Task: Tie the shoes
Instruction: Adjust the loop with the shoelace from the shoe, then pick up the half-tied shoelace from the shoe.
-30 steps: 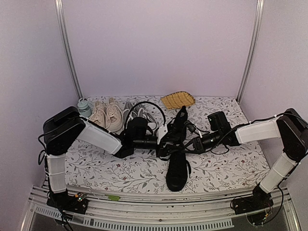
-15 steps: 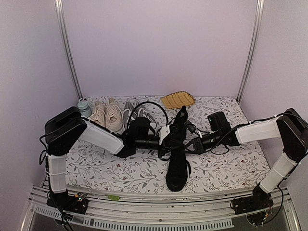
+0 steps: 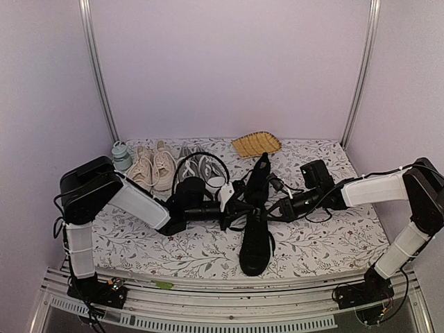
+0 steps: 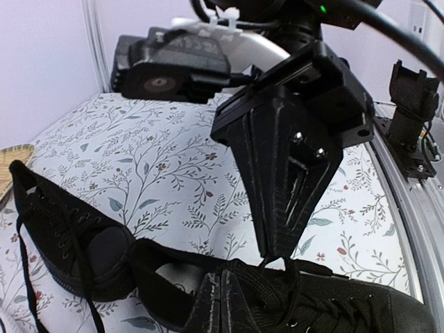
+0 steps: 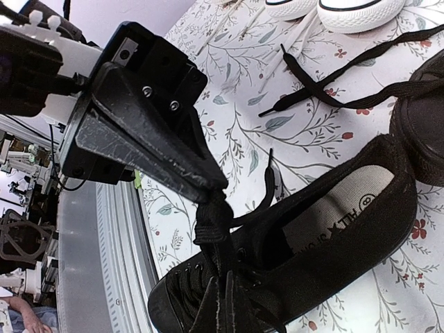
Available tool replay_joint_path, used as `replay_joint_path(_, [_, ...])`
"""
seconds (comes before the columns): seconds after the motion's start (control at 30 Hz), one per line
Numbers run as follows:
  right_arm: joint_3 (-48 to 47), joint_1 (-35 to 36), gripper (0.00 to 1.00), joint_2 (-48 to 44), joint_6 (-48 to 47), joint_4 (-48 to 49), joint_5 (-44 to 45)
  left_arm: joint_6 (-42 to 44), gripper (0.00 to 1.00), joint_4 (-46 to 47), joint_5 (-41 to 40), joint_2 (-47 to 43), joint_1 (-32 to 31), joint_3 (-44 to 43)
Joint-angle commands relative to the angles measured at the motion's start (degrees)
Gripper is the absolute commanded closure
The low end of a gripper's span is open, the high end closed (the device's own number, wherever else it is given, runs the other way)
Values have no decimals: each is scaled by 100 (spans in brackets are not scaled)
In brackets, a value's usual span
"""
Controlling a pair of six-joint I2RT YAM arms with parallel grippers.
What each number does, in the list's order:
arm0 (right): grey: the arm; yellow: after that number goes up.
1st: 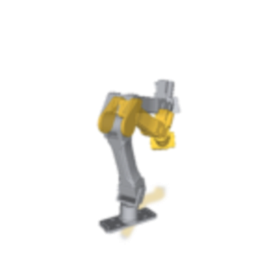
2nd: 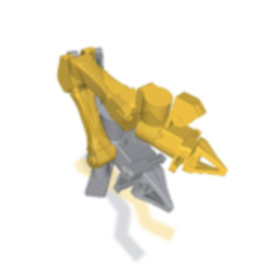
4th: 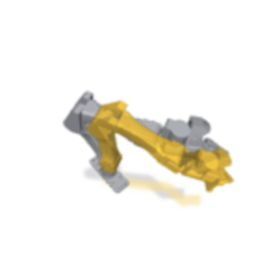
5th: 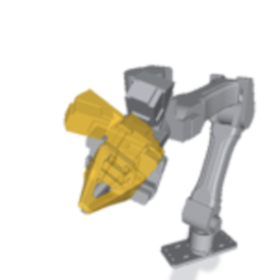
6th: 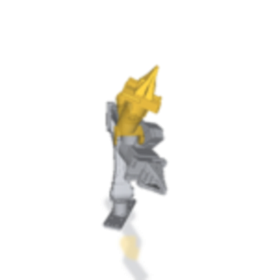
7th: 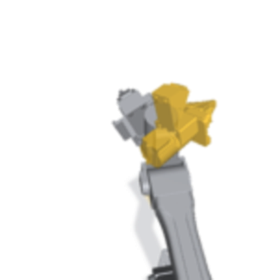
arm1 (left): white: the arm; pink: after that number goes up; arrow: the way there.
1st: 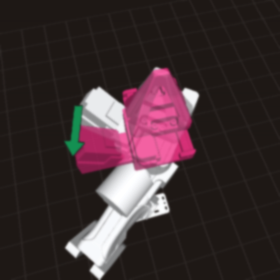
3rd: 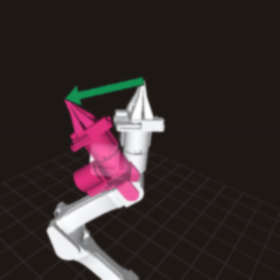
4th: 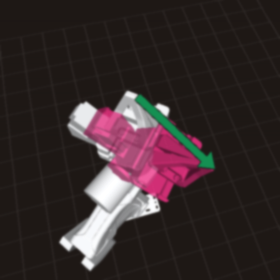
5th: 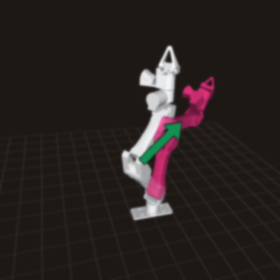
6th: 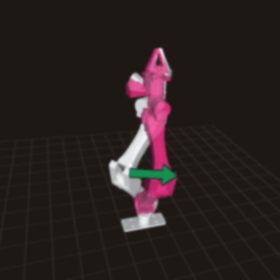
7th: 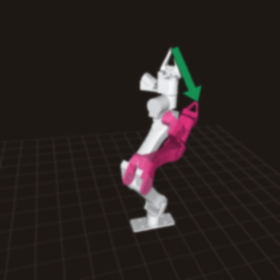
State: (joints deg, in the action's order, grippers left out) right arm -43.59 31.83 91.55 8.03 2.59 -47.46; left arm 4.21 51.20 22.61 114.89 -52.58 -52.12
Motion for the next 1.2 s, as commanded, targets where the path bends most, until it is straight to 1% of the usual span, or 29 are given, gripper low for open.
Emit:
replay_joint_path(0.0, [-25,-19,100,-112,-91,-128,12,-168,100,266,-440,-166,152,214])
replay_joint_path(0.07, [-39,-14,100,-92,-105,-108,-30,-233,100,313,-690,-163,190,321])
replay_joint_path(0.1, [-41,-19,100,-56,-99,-70,-70,-251,97,371,-809,-163,206,384])
replay_joint_path(0.17, [-97,-17,100,40,-58,-12,-155,-208,83,531,-817,-165,218,538])
replay_joint_path(0.2, [-113,-14,100,79,-46,-4,-172,-137,75,575,-794,-325,221,604])
replay_joint_path(0.3, [-130,-13,100,119,-43,33,-192,72,46,621,-864,-585,293,851])
replay_joint_path(0.37, [-128,-17,100,112,-62,36,-224,180,31,729,-683,-849,440,1086])
replay_joint_path(0.4, [-131,-23,100,116,-93,16,-225,311,29,737,-467,-991,496,1186])
replay_joint_path(0.43, [-147,-16,100,124,-118,-16,-213,538,28,665,-227,-1130,524,1263])
replay_joint_path(0.5, [-164,-17,100,135,-164,-50,-210,1257,28,70,118,-1387,512,1229])
replay_joint_path(0.57, [-162,-19,100,128,-192,-38,-231,2164,28,-813,209,-1525,416,940])
replay_joint_path(0.63, [-143,-13,100,118,-201,0,-256,2964,25,-1445,182,-1542,275,672])
replay_joint_path(0.77, [-173,-15,100,146,-248,9,-292,4378,18,-1964,-4,-1302,35,293])
replay_joint_path(0.87, [-227,-17,100,177,-292,4,-305,5103,13,-2228,-140,-1032,-206,33])
replay_joint_path(1.0, [-291,-14,100,258,-315,-6,-339,5474,11,-1981,-282,-691,-429,-42])
replay_joint_path(1.17, [-361,-19,100,354,-363,-63,-365,5498,12,-1670,-642,-480,-448,-72])
